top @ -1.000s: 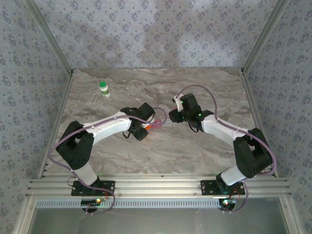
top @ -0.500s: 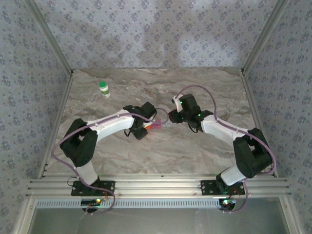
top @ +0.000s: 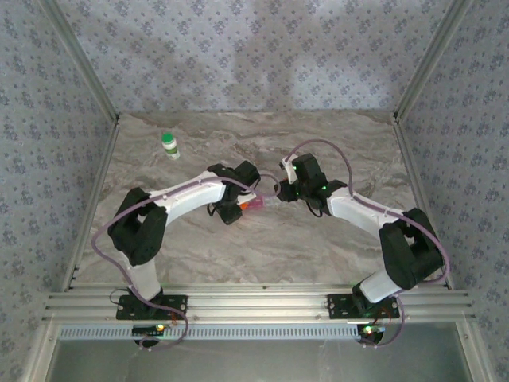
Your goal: Sort the pills into containers
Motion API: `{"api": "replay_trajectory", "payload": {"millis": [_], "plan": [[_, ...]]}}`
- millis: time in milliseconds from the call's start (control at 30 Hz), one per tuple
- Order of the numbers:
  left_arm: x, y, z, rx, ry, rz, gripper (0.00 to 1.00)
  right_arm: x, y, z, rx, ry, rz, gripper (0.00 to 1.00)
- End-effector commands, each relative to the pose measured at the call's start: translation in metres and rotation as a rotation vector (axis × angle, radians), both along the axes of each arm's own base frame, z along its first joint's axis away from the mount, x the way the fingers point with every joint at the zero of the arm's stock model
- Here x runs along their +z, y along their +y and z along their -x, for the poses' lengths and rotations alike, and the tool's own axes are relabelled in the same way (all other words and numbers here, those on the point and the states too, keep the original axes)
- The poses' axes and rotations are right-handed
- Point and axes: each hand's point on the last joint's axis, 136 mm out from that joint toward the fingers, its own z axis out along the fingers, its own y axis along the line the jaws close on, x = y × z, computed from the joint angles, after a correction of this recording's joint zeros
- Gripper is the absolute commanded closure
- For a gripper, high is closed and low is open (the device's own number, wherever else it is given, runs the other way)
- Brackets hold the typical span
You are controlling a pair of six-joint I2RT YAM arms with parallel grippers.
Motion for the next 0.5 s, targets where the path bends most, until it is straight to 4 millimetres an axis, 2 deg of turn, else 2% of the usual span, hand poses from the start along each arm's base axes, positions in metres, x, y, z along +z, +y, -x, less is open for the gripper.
{"api": "replay_trajectory", "payload": {"millis": [0, 200, 467], "plan": [[0.0087, 0.008, -0.0053, -0.008, -0.005, -0.032, 1.0, 0.0031, 0.0055, -0.0015, 0.021, -0.002, 0.013, 1.0], [0.016, 0.009, -0.0118, 0.004, -0.007, -0.001, 1.0, -0.0002, 0.0067, -0.0006, 0.025, 0.004, 0.023, 1.0], [0.0114, 0.0085, -0.0094, 0.007, 0.007, 0.008, 1.0, -0.0025, 0.0073, -0.0007, 0.028, 0.008, 0.033, 1.0]]}}
